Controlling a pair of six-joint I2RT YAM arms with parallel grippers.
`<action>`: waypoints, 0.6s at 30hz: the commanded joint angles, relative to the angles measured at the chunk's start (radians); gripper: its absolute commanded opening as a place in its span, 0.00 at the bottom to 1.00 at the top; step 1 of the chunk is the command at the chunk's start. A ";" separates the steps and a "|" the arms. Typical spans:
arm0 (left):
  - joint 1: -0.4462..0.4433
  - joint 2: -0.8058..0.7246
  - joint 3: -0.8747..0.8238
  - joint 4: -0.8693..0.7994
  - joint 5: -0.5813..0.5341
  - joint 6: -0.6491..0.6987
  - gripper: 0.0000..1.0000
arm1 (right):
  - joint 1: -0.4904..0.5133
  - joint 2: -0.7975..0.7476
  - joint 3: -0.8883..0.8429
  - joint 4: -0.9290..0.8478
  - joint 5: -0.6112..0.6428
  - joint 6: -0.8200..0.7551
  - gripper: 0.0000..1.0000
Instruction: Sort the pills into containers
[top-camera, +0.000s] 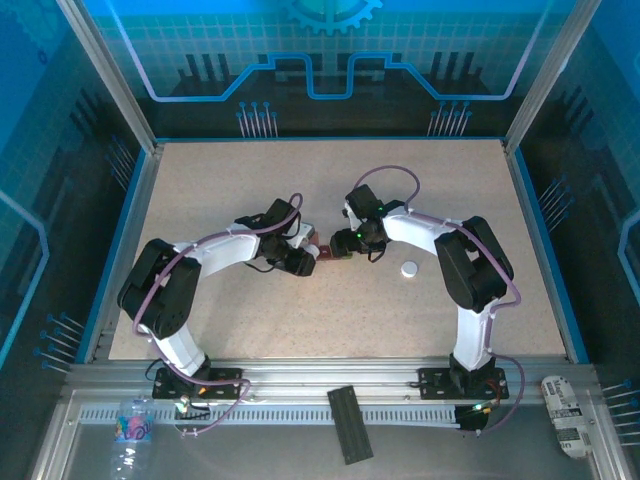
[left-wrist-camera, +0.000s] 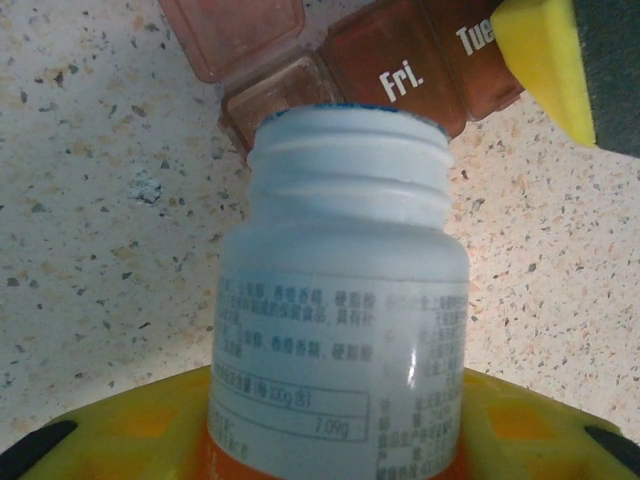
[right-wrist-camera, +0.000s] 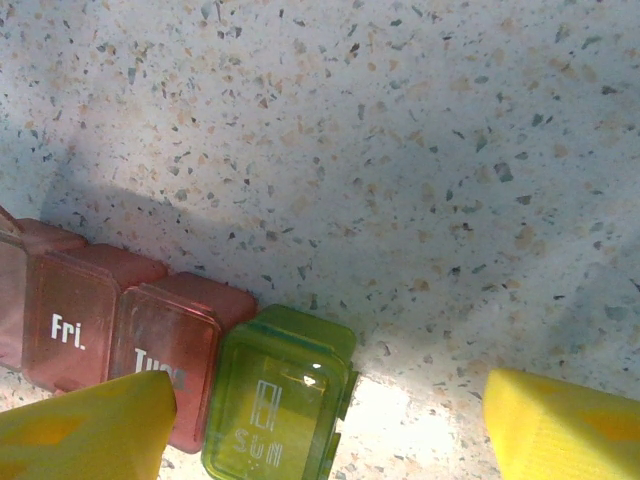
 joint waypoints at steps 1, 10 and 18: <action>0.008 0.018 0.039 -0.054 -0.017 0.008 0.00 | 0.013 0.010 -0.023 -0.012 0.005 0.013 0.81; 0.009 0.033 0.073 -0.093 -0.024 0.016 0.00 | 0.014 0.007 -0.025 -0.012 0.003 0.014 0.81; 0.008 0.059 0.110 -0.130 -0.031 0.032 0.00 | 0.013 0.009 -0.026 -0.009 0.001 0.016 0.81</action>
